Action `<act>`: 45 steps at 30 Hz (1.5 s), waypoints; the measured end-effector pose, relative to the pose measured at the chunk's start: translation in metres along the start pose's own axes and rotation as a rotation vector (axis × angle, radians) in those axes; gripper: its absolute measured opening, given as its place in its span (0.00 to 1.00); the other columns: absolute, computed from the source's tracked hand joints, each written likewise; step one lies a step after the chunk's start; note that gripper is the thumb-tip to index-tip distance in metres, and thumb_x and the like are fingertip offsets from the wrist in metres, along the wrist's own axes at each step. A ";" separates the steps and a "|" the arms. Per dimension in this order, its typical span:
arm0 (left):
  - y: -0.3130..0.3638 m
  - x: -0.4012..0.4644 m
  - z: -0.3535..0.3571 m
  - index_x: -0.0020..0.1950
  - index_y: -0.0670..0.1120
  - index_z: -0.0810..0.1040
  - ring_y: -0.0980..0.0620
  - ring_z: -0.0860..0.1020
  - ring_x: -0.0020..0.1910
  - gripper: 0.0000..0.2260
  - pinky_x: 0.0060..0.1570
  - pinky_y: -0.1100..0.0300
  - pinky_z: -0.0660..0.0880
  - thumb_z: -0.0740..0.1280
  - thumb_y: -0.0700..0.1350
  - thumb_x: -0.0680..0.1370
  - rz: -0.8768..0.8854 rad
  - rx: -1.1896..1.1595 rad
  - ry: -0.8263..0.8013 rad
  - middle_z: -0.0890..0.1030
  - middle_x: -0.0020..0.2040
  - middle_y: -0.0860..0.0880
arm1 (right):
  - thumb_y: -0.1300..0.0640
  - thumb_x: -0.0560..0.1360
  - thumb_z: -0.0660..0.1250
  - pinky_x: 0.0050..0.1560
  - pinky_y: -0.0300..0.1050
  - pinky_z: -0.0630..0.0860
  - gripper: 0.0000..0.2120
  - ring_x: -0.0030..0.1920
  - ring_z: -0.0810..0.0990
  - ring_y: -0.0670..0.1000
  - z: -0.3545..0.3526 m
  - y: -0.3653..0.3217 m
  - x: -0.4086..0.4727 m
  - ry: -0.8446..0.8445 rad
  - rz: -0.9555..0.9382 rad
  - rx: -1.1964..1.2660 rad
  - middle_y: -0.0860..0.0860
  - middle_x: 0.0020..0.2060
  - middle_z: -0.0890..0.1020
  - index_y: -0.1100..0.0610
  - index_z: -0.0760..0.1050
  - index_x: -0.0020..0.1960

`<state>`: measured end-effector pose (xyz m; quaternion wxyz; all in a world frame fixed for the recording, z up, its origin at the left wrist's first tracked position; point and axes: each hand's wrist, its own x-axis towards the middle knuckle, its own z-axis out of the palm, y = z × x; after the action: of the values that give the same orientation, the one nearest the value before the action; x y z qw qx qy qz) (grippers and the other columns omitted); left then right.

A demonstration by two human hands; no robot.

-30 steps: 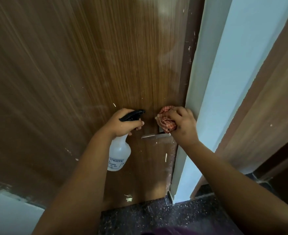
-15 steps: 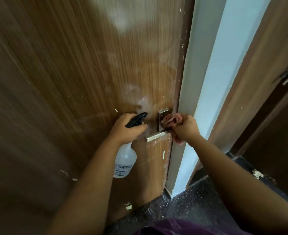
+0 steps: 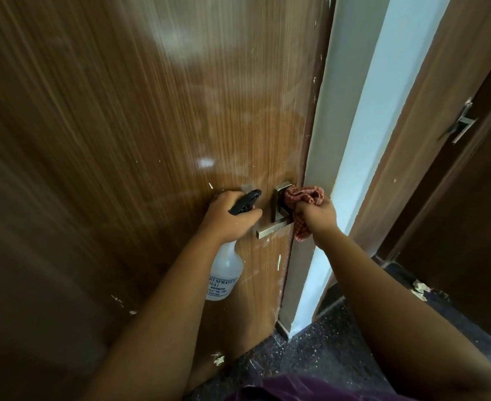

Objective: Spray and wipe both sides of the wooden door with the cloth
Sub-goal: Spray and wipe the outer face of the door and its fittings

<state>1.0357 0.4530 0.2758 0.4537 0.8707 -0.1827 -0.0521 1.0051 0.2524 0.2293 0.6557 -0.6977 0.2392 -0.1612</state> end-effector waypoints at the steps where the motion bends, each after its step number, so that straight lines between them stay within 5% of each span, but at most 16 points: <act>1: 0.000 0.000 0.000 0.44 0.43 0.81 0.46 0.84 0.42 0.06 0.48 0.43 0.82 0.72 0.46 0.75 0.003 -0.003 0.001 0.85 0.40 0.44 | 0.53 0.63 0.72 0.57 0.55 0.79 0.11 0.50 0.82 0.54 -0.001 0.000 0.000 -0.003 0.051 0.062 0.51 0.45 0.84 0.49 0.80 0.45; 3: 0.001 0.000 0.001 0.44 0.44 0.81 0.47 0.83 0.43 0.07 0.49 0.43 0.81 0.72 0.46 0.75 0.001 -0.003 0.001 0.85 0.41 0.44 | 0.49 0.62 0.69 0.60 0.60 0.77 0.20 0.53 0.82 0.57 -0.005 0.002 0.003 -0.064 0.158 0.220 0.56 0.51 0.84 0.53 0.81 0.53; 7: 0.001 0.002 -0.001 0.44 0.43 0.81 0.48 0.83 0.44 0.07 0.51 0.45 0.81 0.72 0.47 0.76 -0.004 0.003 -0.024 0.84 0.42 0.45 | 0.50 0.80 0.59 0.54 0.65 0.78 0.14 0.53 0.81 0.61 -0.004 0.012 0.001 -0.150 0.310 0.396 0.59 0.54 0.82 0.56 0.75 0.60; 12: 0.000 -0.001 0.000 0.43 0.41 0.80 0.46 0.83 0.42 0.09 0.48 0.43 0.81 0.72 0.46 0.76 0.008 0.012 -0.024 0.84 0.40 0.43 | 0.52 0.82 0.61 0.43 0.56 0.81 0.15 0.55 0.80 0.62 -0.009 0.032 0.000 -0.210 0.434 0.355 0.62 0.56 0.80 0.60 0.72 0.64; 22: 0.001 0.001 0.002 0.44 0.41 0.81 0.46 0.83 0.42 0.10 0.47 0.44 0.82 0.72 0.47 0.76 -0.011 0.001 0.007 0.84 0.40 0.43 | 0.58 0.74 0.73 0.41 0.36 0.78 0.12 0.49 0.82 0.47 -0.012 -0.003 0.004 -0.155 0.014 0.234 0.50 0.49 0.82 0.54 0.76 0.56; 26: 0.001 0.000 0.002 0.43 0.42 0.81 0.46 0.83 0.42 0.09 0.46 0.42 0.82 0.72 0.48 0.75 -0.023 -0.014 0.011 0.84 0.40 0.44 | 0.53 0.74 0.72 0.48 0.51 0.80 0.21 0.56 0.81 0.56 -0.010 0.020 0.004 -0.139 0.152 0.246 0.56 0.56 0.81 0.58 0.74 0.64; 28: 0.001 0.000 0.001 0.43 0.42 0.80 0.45 0.83 0.42 0.09 0.46 0.42 0.82 0.72 0.48 0.75 -0.018 -0.014 0.004 0.84 0.40 0.43 | 0.54 0.76 0.70 0.53 0.57 0.80 0.15 0.57 0.81 0.59 -0.009 0.022 0.004 -0.122 0.203 0.335 0.58 0.57 0.81 0.58 0.75 0.61; 30: 0.002 -0.001 0.001 0.42 0.42 0.80 0.45 0.83 0.42 0.09 0.46 0.42 0.82 0.73 0.48 0.75 -0.013 -0.004 0.008 0.84 0.40 0.43 | 0.56 0.76 0.71 0.53 0.52 0.79 0.09 0.56 0.81 0.57 -0.007 0.009 0.006 -0.110 0.139 0.294 0.57 0.55 0.81 0.54 0.76 0.55; 35: 0.002 -0.001 0.001 0.42 0.41 0.80 0.44 0.83 0.42 0.10 0.45 0.43 0.81 0.73 0.48 0.75 -0.018 -0.007 0.013 0.84 0.40 0.42 | 0.54 0.73 0.74 0.52 0.42 0.78 0.11 0.52 0.81 0.47 -0.006 -0.017 0.010 -0.161 -0.101 0.151 0.48 0.50 0.82 0.48 0.76 0.52; 39: -0.001 0.000 0.001 0.44 0.42 0.80 0.44 0.84 0.44 0.09 0.47 0.41 0.82 0.72 0.48 0.75 -0.026 -0.026 -0.003 0.84 0.41 0.42 | 0.50 0.73 0.74 0.56 0.48 0.77 0.19 0.54 0.80 0.52 -0.010 0.016 0.018 -0.040 0.096 0.029 0.52 0.53 0.82 0.55 0.76 0.60; 43: 0.001 -0.001 -0.002 0.42 0.43 0.80 0.45 0.83 0.42 0.09 0.46 0.42 0.82 0.73 0.48 0.75 -0.020 -0.009 -0.020 0.84 0.40 0.43 | 0.46 0.70 0.77 0.52 0.49 0.80 0.15 0.47 0.83 0.53 -0.010 0.050 0.001 -0.258 0.106 -0.489 0.50 0.43 0.84 0.53 0.79 0.50; 45: 0.002 -0.002 -0.002 0.41 0.44 0.80 0.45 0.83 0.41 0.09 0.45 0.42 0.82 0.73 0.49 0.74 -0.018 -0.005 -0.027 0.83 0.40 0.43 | 0.51 0.70 0.78 0.51 0.51 0.82 0.12 0.46 0.84 0.56 -0.006 0.048 -0.004 -0.202 0.114 -0.328 0.53 0.41 0.85 0.56 0.81 0.49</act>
<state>1.0344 0.4544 0.2783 0.4528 0.8704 -0.1808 -0.0683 0.9922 0.2484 0.1822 0.5619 -0.7933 0.2341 -0.0118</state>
